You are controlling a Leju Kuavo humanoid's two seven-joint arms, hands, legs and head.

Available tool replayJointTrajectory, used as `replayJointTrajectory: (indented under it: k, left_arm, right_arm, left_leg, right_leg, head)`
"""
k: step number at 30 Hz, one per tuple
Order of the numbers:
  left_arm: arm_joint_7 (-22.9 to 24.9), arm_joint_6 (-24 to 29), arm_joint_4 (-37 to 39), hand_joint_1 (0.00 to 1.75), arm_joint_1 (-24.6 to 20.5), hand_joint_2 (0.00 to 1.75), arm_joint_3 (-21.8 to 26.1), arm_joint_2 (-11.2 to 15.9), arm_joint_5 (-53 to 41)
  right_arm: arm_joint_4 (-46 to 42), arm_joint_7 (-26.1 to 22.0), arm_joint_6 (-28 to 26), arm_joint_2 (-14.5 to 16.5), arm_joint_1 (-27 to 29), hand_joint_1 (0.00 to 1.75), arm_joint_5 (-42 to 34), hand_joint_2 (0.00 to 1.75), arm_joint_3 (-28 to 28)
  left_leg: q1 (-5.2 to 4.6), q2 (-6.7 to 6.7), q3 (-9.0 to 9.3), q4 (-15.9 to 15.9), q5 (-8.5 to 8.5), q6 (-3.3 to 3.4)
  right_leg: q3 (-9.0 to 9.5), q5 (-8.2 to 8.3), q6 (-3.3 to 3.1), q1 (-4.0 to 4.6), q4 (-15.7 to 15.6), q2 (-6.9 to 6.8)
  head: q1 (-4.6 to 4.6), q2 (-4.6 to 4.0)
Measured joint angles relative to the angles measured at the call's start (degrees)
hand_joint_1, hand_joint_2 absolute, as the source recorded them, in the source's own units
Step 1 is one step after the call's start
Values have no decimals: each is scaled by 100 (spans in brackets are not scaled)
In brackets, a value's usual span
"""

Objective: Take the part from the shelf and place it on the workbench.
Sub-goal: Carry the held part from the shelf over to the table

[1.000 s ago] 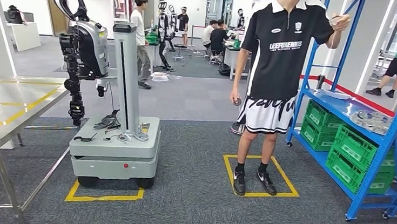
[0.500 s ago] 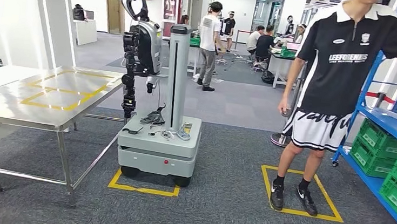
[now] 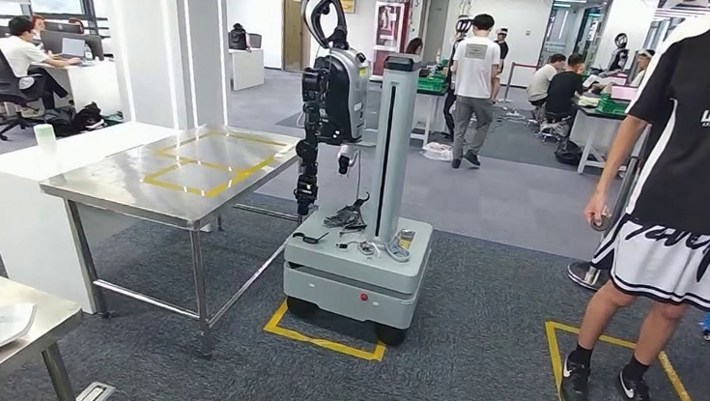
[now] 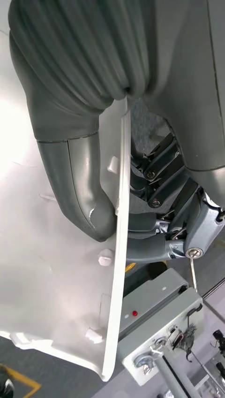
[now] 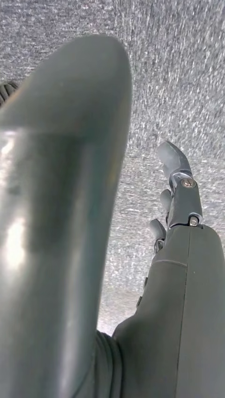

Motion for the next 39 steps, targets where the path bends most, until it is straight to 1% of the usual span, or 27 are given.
replayJointTrajectory:
  k: [2, 3, 4, 5, 6, 8, 10, 11, 12, 14, 16, 18, 19, 20, 21, 22, 23, 25, 27, 29, 31, 33, 35, 36, 37, 38, 39]
  left_arm:
    - [-26, 20, 1, 175, -2, 175, -1, 14, 13]
    - [-39, 25, 2, 175, -8, 175, -1, 20, 21]
    - [-55, 28, 7, 175, -6, 175, -1, 22, 28]
    - [-68, 31, 15, 175, 2, 175, -1, 25, 35]
    - [-80, 33, 22, 175, 11, 175, -1, 29, 43]
    - [-102, 48, 31, 175, 26, 175, 0, 43, 66]
    - [-124, 80, 27, 175, 42, 175, 4, 72, 110]
    - [-139, 102, 24, 175, 60, 175, 8, 94, 139]
    - [-155, 119, 21, 175, 86, 175, 12, 121, 165]
    - [-185, 140, 14, 175, 152, 175, 22, 170, 196]
    - [-204, 151, 5, 175, 189, 175, 39, 203, 209]
    - [-210, 158, -1, 175, 197, 175, 52, 221, 225]
    - [-210, 159, -1, 175, 203, 175, 53, 226, 232]
    - [-211, 159, 1, 175, 214, 175, 54, 229, 240]
    - [-220, 160, 1, 175, 229, 175, 55, 238, 252]
    - [-241, 163, 1, 175, 247, 175, 59, 255, 274]
    - [-277, 172, 1, 175, 268, 175, 73, 286, 315]
    - [-372, 214, -2, 175, 328, 175, 136, 386, 421]
    - [-454, 291, -28, 175, 452, 175, 238, 499, 519]
    - [-507, 379, -85, 175, 648, 175, 335, 593, 571]
    - [-534, 435, -137, 175, 807, 175, 403, 662, 587]
    - [-546, 454, -166, 175, 861, 175, 441, 705, 591]
    - [-545, 466, -178, 175, 898, 175, 461, 721, 592]
    - [-537, 484, -180, 175, 929, 175, 470, 723, 591]
    - [-525, 514, -192, 175, 964, 175, 480, 727, 587]
    - [-513, 557, -216, 175, 1003, 175, 492, 731, 579]
    - [-501, 610, -255, 175, 1042, 175, 506, 734, 570]
  right_arm:
    - [0, -11, 0, 9, 15, 0, 1, 0, -2]
    - [0, -15, 0, 9, 28, 0, 1, 0, -2]
    - [0, -15, -1, 9, 38, 0, 2, 0, -3]
    - [0, -15, -1, 9, 42, 0, 2, 0, -3]
    - [0, -15, -2, 9, 40, 0, 2, 0, -4]
    - [1, -15, -2, 12, 30, 0, 2, 0, -6]
    - [1, -15, -2, 17, 24, 0, 7, 0, -7]
    - [1, -14, -2, 19, 20, 0, 10, 0, -7]
    - [1, -11, -2, 22, 15, 0, 14, 0, -7]
    - [1, -2, -2, 30, -1, 0, 17, 0, -8]
    - [1, 2, 3, 38, -8, 0, 17, 0, -9]
    - [1, 1, 8, 42, 5, 0, 19, 0, -9]
    - [1, 1, 8, 43, 16, 0, 19, 0, -9]
    - [1, 2, 8, 43, 27, 0, 21, 0, -9]
    - [1, 3, 8, 44, 33, 0, 27, 0, -10]
    - [1, 0, 8, 47, 34, 0, 37, 0, -10]
    - [1, -13, 9, 49, 32, 0, 54, 0, -10]
    - [1, -74, 9, 63, 33, 0, 107, 0, -8]
    - [1, -148, 10, 82, 38, 0, 172, 0, 2]
    - [1, -181, 10, 99, 31, 0, 226, 0, 17]
    - [1, -187, 10, 113, 27, 0, 251, 0, 27]
    - [1, -186, 10, 119, 39, 0, 256, 0, 31]
    - [1, -181, 9, 120, 50, 0, 257, 0, 35]
    - [1, -176, 9, 122, 49, 0, 263, 0, 40]
    - [1, -169, 9, 125, 43, 0, 277, 0, 48]
    - [1, -163, 9, 129, 35, 0, 294, 0, 59]
    - [1, -158, 10, 134, 27, 0, 316, 0, 74]
  left_leg:
    - [-14, 362, -218, 482, -313, -35]
    - [-8, 482, -370, 838, -509, -56]
    - [4, 543, -499, 1159, -652, -80]
    - [16, 576, -555, 1341, -702, -100]
    - [27, 606, -507, 1317, -644, -117]
    - [40, 765, -129, 720, -327, -128]
    - [6, 1042, 230, 80, -149, -67]
    - [-9, 1113, 294, -64, -134, -21]
    - [-28, 1107, 294, -106, -152, 30]
    - [-17, 950, 284, -131, -120, 109]
    - [17, 805, 305, -168, -79, 175]
    - [40, 657, 296, -174, -53, 209]
    - [41, 576, 287, -170, -46, 214]
    - [41, 490, 283, -166, -43, 212]
    - [43, 403, 282, -160, -40, 208]
    - [46, 319, 284, -153, -38, 199]
    - [51, 237, 287, -146, -38, 181]
    - [53, 87, 270, -127, -37, 116]
    - [57, -39, 232, -132, -16, 26]
    - [78, -131, 196, -158, 8, -59]
    - [66, 88, 105, 1, -114, -107]
    - [40, 442, -154, 583, -471, -122]
    - [38, 563, -422, 1234, -776, -128]
    - [38, 583, -442, 1346, -787, -122]
    - [37, 606, -357, 1250, -698, -109]
    - [31, 659, -172, 959, -541, -85]
    - [13, 796, 62, 565, -393, -48]
  right_leg:
    - [14, 21, -47, -17, -46, -159]
    - [11, 16, -64, -15, -48, -243]
    - [7, 11, -71, -13, -46, -331]
    - [6, 6, -72, -12, -43, -417]
    - [6, 0, -68, -14, -39, -502]
    - [13, -23, -39, -17, -12, -652]
    - [24, -70, 17, 9, 38, -777]
    - [35, -89, 47, 25, 56, -833]
    - [47, -103, 77, 36, 61, -897]
    - [88, -130, 140, 21, 66, -969]
    - [28, -311, 216, -15, 288, -691]
    - [-244, -671, 265, -48, 921, -316]
    - [-411, -820, 274, -55, 1279, -247]
    - [-535, -883, 278, -60, 1534, -219]
    - [-577, -827, 276, -64, 1595, -208]
    - [-521, -666, 270, -71, 1436, -186]
    - [-379, -437, 261, -83, 1088, -119]
    - [-84, -140, 243, -105, 389, 131]
    - [23, -106, 216, -99, 122, 251]
    - [31, -91, 150, -90, 88, 131]
    - [40, -69, 57, -94, 53, -18]
    - [35, -65, -11, -73, 39, -192]
    - [25, -71, -40, -37, 43, -372]
    - [22, -75, -48, -22, 45, -455]
    - [23, -78, -51, -8, 47, -535]
    - [30, -81, -53, 5, 48, -611]
    - [41, -86, -52, 18, 50, -685]
  head:
    - [-4, 0]
    - [-7, 0]
    - [-7, 0]
    - [-7, 0]
    - [-7, 0]
    - [-7, 0]
    - [-6, 0]
    - [-5, 0]
    - [-4, 0]
    - [-3, 0]
    - [-2, 0]
    - [-2, 0]
    - [-2, 0]
    - [-3, 0]
    - [-2, 0]
    - [-2, 0]
    - [-2, 0]
    - [-4, 0]
    - [-5, 0]
    - [-5, 0]
    - [-9, 0]
    - [-12, 0]
    - [-12, 0]
    - [-12, 0]
    - [-12, 0]
    - [-11, 0]
    - [-11, 0]
